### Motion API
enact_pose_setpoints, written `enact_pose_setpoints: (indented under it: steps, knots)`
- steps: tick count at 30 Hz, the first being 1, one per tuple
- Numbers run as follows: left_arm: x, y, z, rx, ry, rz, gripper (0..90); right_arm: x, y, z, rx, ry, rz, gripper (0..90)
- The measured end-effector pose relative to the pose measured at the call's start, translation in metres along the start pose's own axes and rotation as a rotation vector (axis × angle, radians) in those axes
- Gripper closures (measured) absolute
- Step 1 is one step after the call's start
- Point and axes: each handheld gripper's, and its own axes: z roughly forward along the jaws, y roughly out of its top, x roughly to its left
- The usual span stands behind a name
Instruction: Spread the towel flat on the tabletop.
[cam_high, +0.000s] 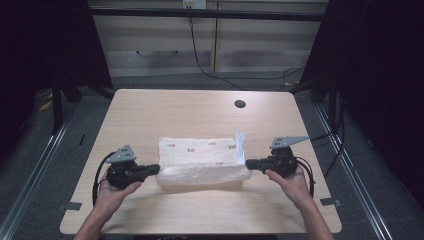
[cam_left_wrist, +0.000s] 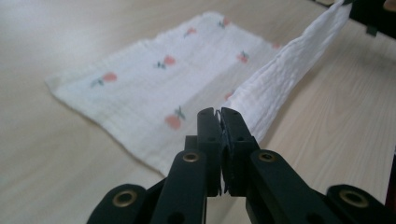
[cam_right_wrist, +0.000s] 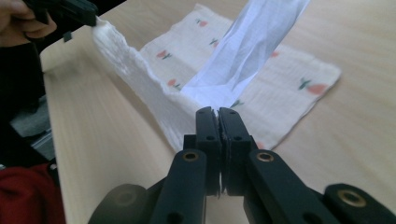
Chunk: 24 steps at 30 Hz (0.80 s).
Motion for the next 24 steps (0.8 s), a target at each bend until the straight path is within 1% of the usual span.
enact_pose_setpoints:
  steps: [1, 2, 4, 6, 8, 10, 12, 15, 17, 18, 19, 21, 23, 24]
  knots:
    - [-0.001, -0.006, 0.001, 0.018, -0.007, -0.007, 87.6, 0.002, -0.005, 0.002, 0.014, 0.007, -0.001, 88.1]
    - [-0.001, -0.009, 0.002, 0.029, -0.006, -0.006, 87.6, 0.005, -0.011, 0.005, 0.035, 0.006, -0.004, 88.1]
    - [-0.002, -0.014, 0.003, 0.058, -0.005, -0.003, 87.6, 0.008, -0.019, 0.009, 0.053, 0.020, -0.005, 88.0]
    - [-0.004, -0.017, 0.003, 0.070, -0.006, 0.004, 87.6, 0.012, -0.027, 0.012, 0.057, 0.037, -0.009, 88.0]
    - [-0.005, -0.020, 0.003, 0.080, -0.008, 0.005, 87.7, 0.015, -0.035, 0.014, 0.079, 0.039, -0.007, 88.0]
    - [-0.004, -0.025, 0.004, 0.090, -0.008, 0.001, 87.7, 0.016, -0.042, 0.016, 0.083, 0.057, 0.010, 88.0]
    - [-0.005, -0.029, 0.006, 0.100, -0.009, 0.002, 87.7, 0.018, -0.050, 0.019, 0.101, 0.056, 0.016, 88.0]
    - [-0.009, -0.034, 0.008, 0.117, -0.013, 0.011, 87.7, 0.020, -0.062, 0.022, 0.106, 0.067, 0.030, 87.9]
    - [-0.011, -0.036, 0.010, 0.134, -0.020, 0.026, 87.6, 0.022, -0.066, 0.023, 0.117, 0.067, 0.028, 87.8]
    - [-0.012, -0.037, 0.011, 0.137, -0.022, 0.022, 87.5, 0.023, -0.067, 0.022, 0.122, 0.065, 0.034, 87.8]
    - [-0.013, -0.038, 0.011, 0.144, -0.023, 0.030, 87.5, 0.024, -0.068, 0.022, 0.117, 0.067, 0.031, 87.7]
    - [-0.015, -0.040, 0.013, 0.148, -0.029, 0.031, 87.5, 0.026, -0.070, 0.021, 0.114, 0.067, 0.031, 87.7]
    - [-0.015, -0.042, 0.014, 0.162, -0.023, 0.035, 87.4, 0.028, -0.070, 0.022, 0.122, 0.066, 0.025, 87.7]
    - [-0.016, -0.042, 0.014, 0.161, -0.022, 0.035, 87.4, 0.028, -0.071, 0.023, 0.127, 0.066, 0.022, 87.6]
